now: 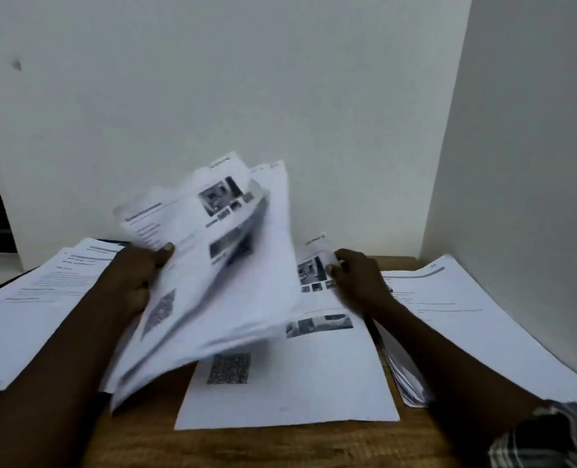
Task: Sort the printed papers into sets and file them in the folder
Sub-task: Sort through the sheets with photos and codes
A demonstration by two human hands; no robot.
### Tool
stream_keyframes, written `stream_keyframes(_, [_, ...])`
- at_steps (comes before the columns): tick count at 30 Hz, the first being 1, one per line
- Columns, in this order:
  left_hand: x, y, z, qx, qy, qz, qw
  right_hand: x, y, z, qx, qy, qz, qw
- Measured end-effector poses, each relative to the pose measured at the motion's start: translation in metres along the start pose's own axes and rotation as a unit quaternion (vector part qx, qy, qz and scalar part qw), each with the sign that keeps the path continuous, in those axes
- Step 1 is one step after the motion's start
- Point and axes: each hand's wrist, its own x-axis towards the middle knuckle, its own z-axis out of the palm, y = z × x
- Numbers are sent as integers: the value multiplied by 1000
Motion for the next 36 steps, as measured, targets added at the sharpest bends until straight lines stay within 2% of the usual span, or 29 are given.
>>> stream_keyframes(3, [-17, 5, 22, -12, -16, 6, 1000, -7, -7, 9, -13, -38, -51, 998])
stream_keyframes(6, [-25, 2, 34, -5, -42, 8, 999, -11, -5, 12, -15, -82, -40, 996])
stream_keyframes(7, [-26, 3, 35, -4, -42, 12, 999, -10, -3, 13, -16, -82, -38, 996])
stream_keyframes(9, [-26, 4, 35, -5, -31, 7, 999, -5, -3, 11, -10, -29, -30, 999])
stream_keyframes(11, [-25, 4, 35, 1, -23, 10, 1000, 0, -13, 1, 111, 22, 28, 993])
stream_keyframes(13, [-26, 4, 35, 2, -20, 10, 1000, 2, -26, -9, 308, -18, 115, 944])
stream_keyframes(15, [-27, 5, 35, -2, -29, 2, 1000, -1, -35, -12, 368, -86, 145, 915])
stream_keyframes(18, [-27, 5, 35, -12, -34, -5, 999, -8, -40, -5, 358, -118, 118, 919])
stream_keyframes(23, [-30, 7, 31, -38, -69, -33, 996, -8, -40, -8, 351, -47, 92, 931])
stream_keyframes(27, [-34, 7, 33, -51, -64, -28, 996, -10, -41, -10, 338, 24, 91, 936])
stream_keyframes(31, [-38, 6, 32, -56, -44, -30, 997, -11, -46, -6, 340, 50, 76, 936])
stream_keyframes(36, [-35, 7, 32, -84, -96, -51, 991, -10, -46, -6, 336, 76, 71, 936])
